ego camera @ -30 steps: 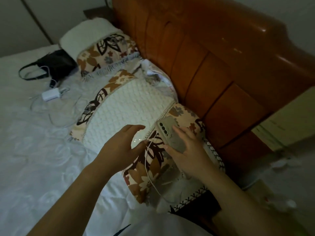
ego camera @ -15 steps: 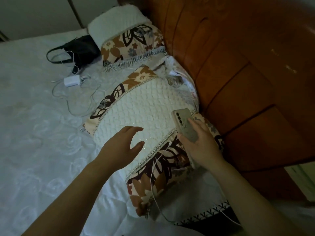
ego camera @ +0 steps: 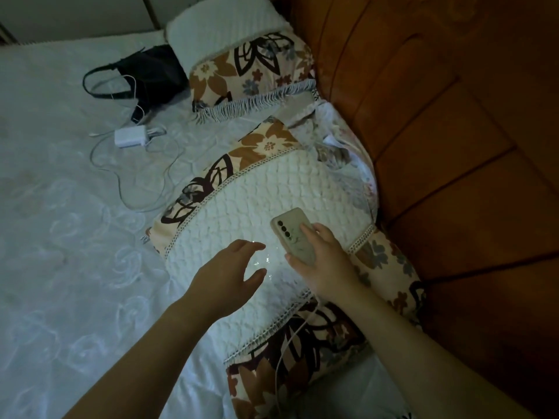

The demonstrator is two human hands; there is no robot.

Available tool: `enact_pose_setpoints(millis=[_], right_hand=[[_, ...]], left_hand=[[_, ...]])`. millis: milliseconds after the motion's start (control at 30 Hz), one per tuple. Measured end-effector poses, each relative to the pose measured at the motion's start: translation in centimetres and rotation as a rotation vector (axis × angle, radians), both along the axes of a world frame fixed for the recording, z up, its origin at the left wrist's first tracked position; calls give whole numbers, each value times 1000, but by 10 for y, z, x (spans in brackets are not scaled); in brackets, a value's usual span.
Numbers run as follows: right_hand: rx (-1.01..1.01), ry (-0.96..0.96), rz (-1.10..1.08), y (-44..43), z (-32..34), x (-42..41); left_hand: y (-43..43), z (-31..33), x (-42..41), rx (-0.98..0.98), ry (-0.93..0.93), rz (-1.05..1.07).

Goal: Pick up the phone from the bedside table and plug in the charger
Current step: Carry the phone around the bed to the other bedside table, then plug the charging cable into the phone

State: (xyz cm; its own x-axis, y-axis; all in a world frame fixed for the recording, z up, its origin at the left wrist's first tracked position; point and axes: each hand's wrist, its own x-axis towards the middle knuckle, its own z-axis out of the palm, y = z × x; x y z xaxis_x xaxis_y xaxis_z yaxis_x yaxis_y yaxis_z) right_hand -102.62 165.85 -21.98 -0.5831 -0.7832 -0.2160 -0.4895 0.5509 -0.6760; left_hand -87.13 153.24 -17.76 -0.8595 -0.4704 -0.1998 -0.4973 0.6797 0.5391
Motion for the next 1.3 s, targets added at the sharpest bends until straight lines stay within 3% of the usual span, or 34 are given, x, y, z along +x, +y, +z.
enact_pose_setpoints(millis=[167,300,400,733,1100,1300], right_hand=[[154,58,62,-26,-31,-18],[151,83,80,-41,-46,-23],[131,1,63,-43,-55,-27],[0,-131,-351,53,-54,-63],[191,-89,-233,88,-62,-2],[187,-10,-264,95,-68,15]], left_hand=[[-14,-21,-5,31,-74,14],[-21,-31,-8,37,-102,19],[-23,-37,-10,51,-131,17],[-4,-46,-31,32,-132,-90],[17,-71,-66,-92,-62,-349],[-1,-92,-88,-126,-59,-467]])
